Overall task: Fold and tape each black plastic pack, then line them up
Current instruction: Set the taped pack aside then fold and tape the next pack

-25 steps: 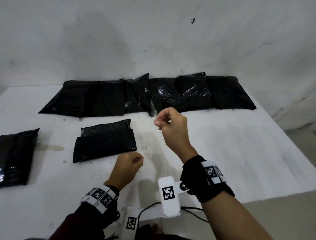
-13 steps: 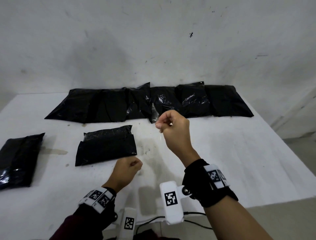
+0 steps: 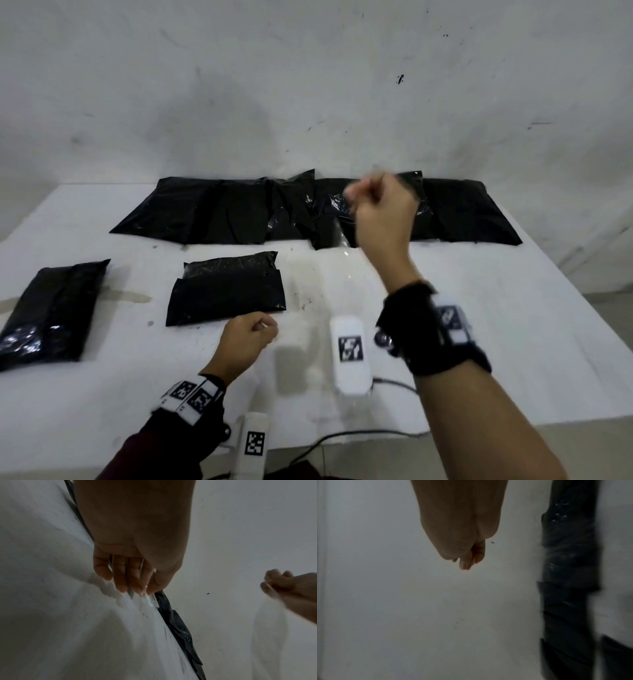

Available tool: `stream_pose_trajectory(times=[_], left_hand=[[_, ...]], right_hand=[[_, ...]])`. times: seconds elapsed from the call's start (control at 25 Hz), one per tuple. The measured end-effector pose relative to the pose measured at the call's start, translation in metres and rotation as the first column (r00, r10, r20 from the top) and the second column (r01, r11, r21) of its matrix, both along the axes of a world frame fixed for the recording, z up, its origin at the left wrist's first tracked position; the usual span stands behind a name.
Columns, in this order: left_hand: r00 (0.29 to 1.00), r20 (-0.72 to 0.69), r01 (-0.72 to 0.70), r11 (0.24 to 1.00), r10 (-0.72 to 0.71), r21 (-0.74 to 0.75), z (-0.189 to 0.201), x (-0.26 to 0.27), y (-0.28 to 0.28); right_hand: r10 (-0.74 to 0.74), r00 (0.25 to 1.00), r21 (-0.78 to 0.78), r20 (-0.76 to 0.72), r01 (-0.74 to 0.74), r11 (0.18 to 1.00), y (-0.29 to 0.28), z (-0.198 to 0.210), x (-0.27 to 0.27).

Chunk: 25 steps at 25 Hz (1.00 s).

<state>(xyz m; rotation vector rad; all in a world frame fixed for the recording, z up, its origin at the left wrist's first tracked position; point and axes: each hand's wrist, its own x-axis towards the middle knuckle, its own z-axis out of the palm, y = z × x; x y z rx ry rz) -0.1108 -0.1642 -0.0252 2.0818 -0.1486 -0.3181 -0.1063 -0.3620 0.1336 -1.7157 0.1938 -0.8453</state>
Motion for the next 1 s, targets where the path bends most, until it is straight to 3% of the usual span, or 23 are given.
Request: stream_pose_trajectory(times=[0.12,0.2,0.28,0.4,0.56,0.68,0.88,1.0], left_hand=[[1.000,-0.019,-0.012,1.000,0.012,0.023,0.000,0.002,0.001],[0.999,-0.048,0.009,0.999,-0.007,0.036,0.001,0.005,0.000],[0.997,-0.078,0.022,0.999,-0.020,0.035,0.000,0.008,-0.003],[0.996,-0.089,0.015,0.999,-0.012,0.037,-0.009,0.009,-0.006],[1.000,-0.023,0.014,0.991,-0.011,0.131,-0.014,0.007,-0.008],[0.996,0.058,0.048,0.973,-0.063,0.226,-0.013,0.004,-0.014],[0.957,0.186,0.080,0.819,-0.222,0.568,0.000,0.001,-0.017],[0.916,0.312,-0.006,0.767,-0.254,0.642,0.001,0.000,-0.014]], right_hand=[[-0.031,0.998,-0.094,-0.063,0.025,0.995,-0.030,0.038,0.032],[0.027,0.956,-0.151,-0.293,-0.074,0.986,-0.037,0.010,0.045],[0.062,0.826,-0.122,-0.561,-0.156,0.980,-0.035,-0.049,0.039],[0.115,0.640,-0.034,-0.760,-0.216,0.976,-0.040,-0.109,0.020],[0.156,0.458,-0.036,-0.875,-0.384,0.923,-0.046,-0.124,0.008],[0.116,0.343,-0.113,-0.932,-0.580,0.807,-0.034,-0.132,0.007],[-0.011,0.288,-0.234,-0.957,-0.754,0.614,-0.020,-0.144,0.005],[-0.031,0.293,-0.268,-0.956,-0.824,0.500,-0.017,-0.141,0.004]])
